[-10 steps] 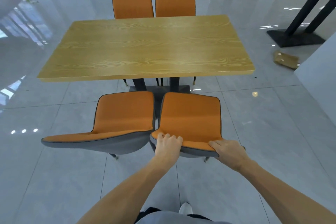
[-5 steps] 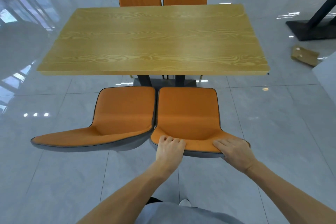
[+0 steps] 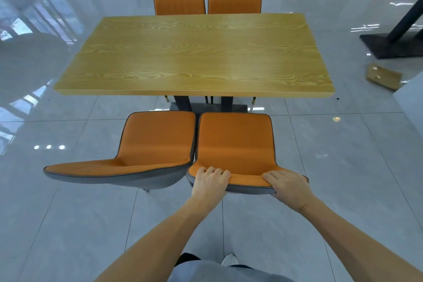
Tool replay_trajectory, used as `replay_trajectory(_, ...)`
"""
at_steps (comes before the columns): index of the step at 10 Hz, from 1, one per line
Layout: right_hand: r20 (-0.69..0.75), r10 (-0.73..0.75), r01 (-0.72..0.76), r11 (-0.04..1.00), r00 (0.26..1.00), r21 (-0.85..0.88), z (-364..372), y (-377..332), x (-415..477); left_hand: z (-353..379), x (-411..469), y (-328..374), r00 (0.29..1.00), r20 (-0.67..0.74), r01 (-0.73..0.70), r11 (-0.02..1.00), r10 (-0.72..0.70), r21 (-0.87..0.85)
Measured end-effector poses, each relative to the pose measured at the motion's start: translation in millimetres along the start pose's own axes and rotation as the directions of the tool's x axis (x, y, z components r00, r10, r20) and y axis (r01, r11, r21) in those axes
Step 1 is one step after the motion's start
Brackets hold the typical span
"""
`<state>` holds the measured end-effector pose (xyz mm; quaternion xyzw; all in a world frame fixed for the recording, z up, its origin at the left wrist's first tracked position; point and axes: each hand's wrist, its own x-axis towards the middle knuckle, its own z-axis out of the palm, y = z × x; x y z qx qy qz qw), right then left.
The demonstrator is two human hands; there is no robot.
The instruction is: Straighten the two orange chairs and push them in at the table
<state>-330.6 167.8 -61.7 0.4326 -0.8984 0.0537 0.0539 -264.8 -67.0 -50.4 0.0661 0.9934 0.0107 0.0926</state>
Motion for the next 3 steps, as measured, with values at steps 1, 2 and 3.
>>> replay_trajectory(1, 0.191, 0.077, -0.078, 0.997, 0.979, -0.006, -11.3, -5.8, 2.9, -11.4, -1.8, -2.5, 0.998, 0.056, -0.010, 1.000, 0.010, -0.009)
replay_trajectory(2, 0.428, 0.081, -0.116, 0.992, 0.900, 0.055, -30.1, -10.7, 14.9, -27.5, -8.9, -15.9, 0.992, 0.099, -0.069, 0.996, 0.074, -0.057)
replay_trajectory(3, 0.579, 0.030, -0.109, 0.989, 0.815, 0.103, -53.9, -20.5, 43.6, -52.4, -17.3, -33.5, 0.988, 0.147, -0.035, 0.995, 0.048, -0.091)
